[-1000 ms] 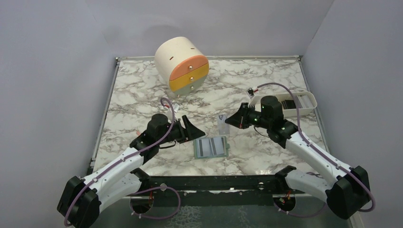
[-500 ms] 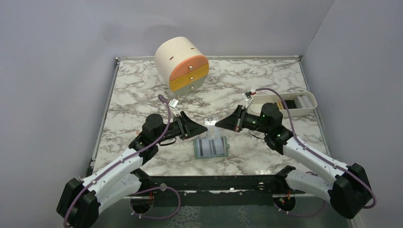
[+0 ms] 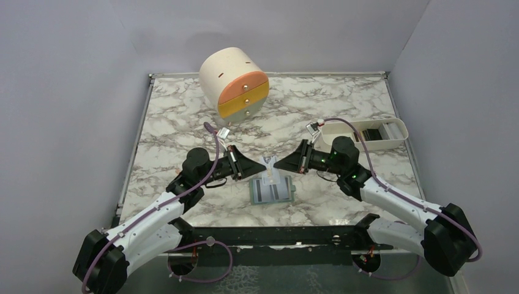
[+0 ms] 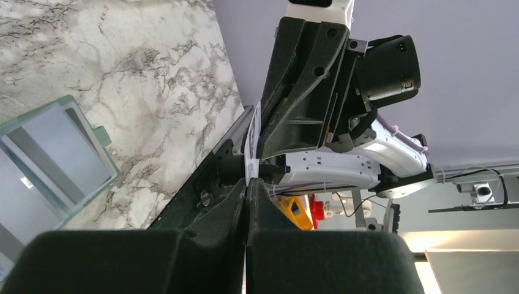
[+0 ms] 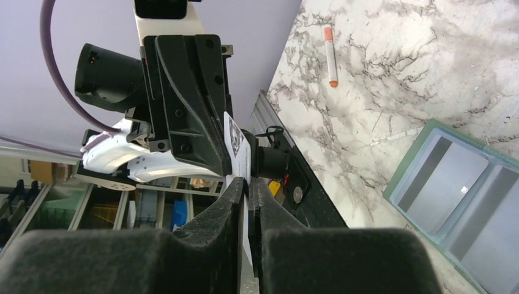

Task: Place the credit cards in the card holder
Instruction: Insert the credit card into the card holder.

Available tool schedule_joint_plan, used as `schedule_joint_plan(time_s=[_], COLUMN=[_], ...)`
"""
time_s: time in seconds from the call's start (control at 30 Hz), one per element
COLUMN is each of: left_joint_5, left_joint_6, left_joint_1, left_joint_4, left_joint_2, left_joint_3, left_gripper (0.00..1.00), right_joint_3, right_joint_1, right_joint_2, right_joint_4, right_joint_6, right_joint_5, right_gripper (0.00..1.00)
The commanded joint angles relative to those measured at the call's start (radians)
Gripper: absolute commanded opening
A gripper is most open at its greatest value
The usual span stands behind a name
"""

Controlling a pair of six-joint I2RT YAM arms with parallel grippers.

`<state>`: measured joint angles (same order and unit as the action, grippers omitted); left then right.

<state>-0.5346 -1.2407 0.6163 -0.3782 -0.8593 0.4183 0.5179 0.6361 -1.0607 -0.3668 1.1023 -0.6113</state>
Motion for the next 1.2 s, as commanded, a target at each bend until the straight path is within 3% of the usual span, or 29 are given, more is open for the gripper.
schedule_joint_plan(time_s=[0.0,0.13,0.3,0.63,0.77,1.0,1.17], left_joint_5=[-0.016,-0.017,-0.018,-0.014,0.054,0.096,0.068], left_joint_6=[0.005,0.018,0.053,0.133,0.205,0.302,0.326], left_joint_1=[-0.002,-0.003,-0.003,-0.005,-0.005,-0.004,-0.004], left_joint_4=[-0.045,-0.045,-0.042,0.022,0.168,0.256,0.226], left_joint_2=[0.009,0.006,-0.002,-0.043,-0.041,-0.086,-0.159], left_joint_3=[-0.012,-0.022,-0.045,-0.061,-0.035,-0.02,-0.023], left_gripper=[0.0,0.0,0.0,0.0,0.0,0.0,0.0], right_joint_3=[-0.011,-0.009,-0.001,0.024,0.04,0.092,0.13], right_joint_1=[0.01,0.01,0.01,0.01,0.01,0.01,0.01], right_joint_2=[-0.006,0.02,0.059,0.108,0.086,-0.035,-0.162], right_joint_4=[-0.002,0.058,0.183,0.394,0.45,0.546,0.594], right_joint_6=[-0.018,-0.059,-0.13,-0.274,-0.347,-0.402,-0.425], right_joint_5=[-0.005,0.03,0.118,0.295,0.358,0.391,0.363], right_gripper=[0.12,0.29,0.41,0.43,0.42,0.42,0.4])
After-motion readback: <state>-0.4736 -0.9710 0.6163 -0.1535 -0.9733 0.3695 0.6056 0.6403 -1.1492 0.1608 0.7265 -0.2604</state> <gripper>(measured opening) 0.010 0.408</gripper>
